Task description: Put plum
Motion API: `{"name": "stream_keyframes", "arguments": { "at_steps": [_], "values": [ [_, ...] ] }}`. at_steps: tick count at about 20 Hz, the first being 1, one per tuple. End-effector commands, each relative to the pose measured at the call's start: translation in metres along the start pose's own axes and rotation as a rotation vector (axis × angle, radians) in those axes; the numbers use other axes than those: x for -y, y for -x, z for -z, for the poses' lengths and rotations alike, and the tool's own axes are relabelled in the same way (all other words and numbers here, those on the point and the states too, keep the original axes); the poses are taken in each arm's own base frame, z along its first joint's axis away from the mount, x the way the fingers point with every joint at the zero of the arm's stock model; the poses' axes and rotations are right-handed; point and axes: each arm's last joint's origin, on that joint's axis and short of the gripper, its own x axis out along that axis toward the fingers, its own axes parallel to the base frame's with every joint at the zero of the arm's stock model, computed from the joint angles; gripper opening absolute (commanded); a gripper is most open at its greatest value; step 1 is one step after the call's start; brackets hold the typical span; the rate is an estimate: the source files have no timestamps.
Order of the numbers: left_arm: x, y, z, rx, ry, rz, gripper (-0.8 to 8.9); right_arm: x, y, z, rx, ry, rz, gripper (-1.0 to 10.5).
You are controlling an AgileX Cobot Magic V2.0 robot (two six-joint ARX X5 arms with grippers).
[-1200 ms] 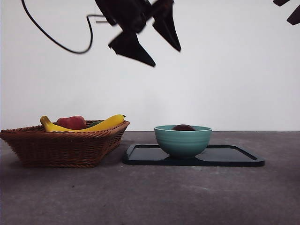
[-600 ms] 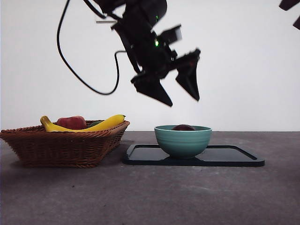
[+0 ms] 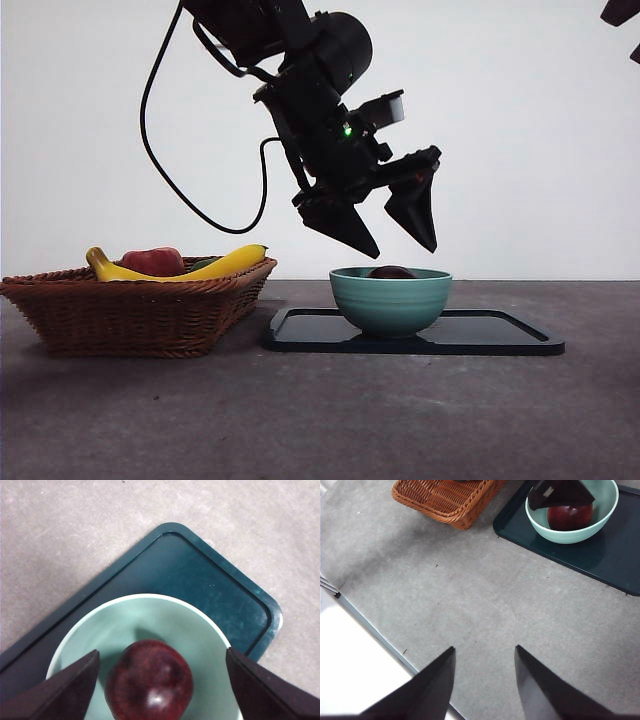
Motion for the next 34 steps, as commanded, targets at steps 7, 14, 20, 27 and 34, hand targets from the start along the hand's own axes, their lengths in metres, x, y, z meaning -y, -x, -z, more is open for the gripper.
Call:
{"name": "stream_keyframes", "arguments": {
  "at_steps": [7, 14, 20, 27, 34],
  "values": [
    [0.001, -0.027, 0.011, -0.050, -0.018, 0.010, 4.04, -0.001, 0.001, -0.002, 0.004, -0.006, -0.007, 1.9],
    [0.001, -0.031, 0.015, -0.077, -0.018, 0.012, 4.02, -0.001, 0.001, -0.002, 0.005, -0.005, -0.006, 1.9],
    [0.000, -0.031, 0.016, -0.086, -0.023, -0.006, 2.96, -0.001, 0.001, -0.002, 0.005, -0.004, -0.005, 1.9],
    [-0.001, -0.028, 0.013, -0.078, -0.015, -0.012, 2.44, -0.001, 0.001, -0.002, 0.005, -0.004, -0.005, 1.9],
    [-0.002, -0.001, -0.024, -0.027, -0.019, -0.021, 2.44, -0.001, 0.001, -0.002, 0.005, -0.004, -0.004, 1.9]
  ]
}}
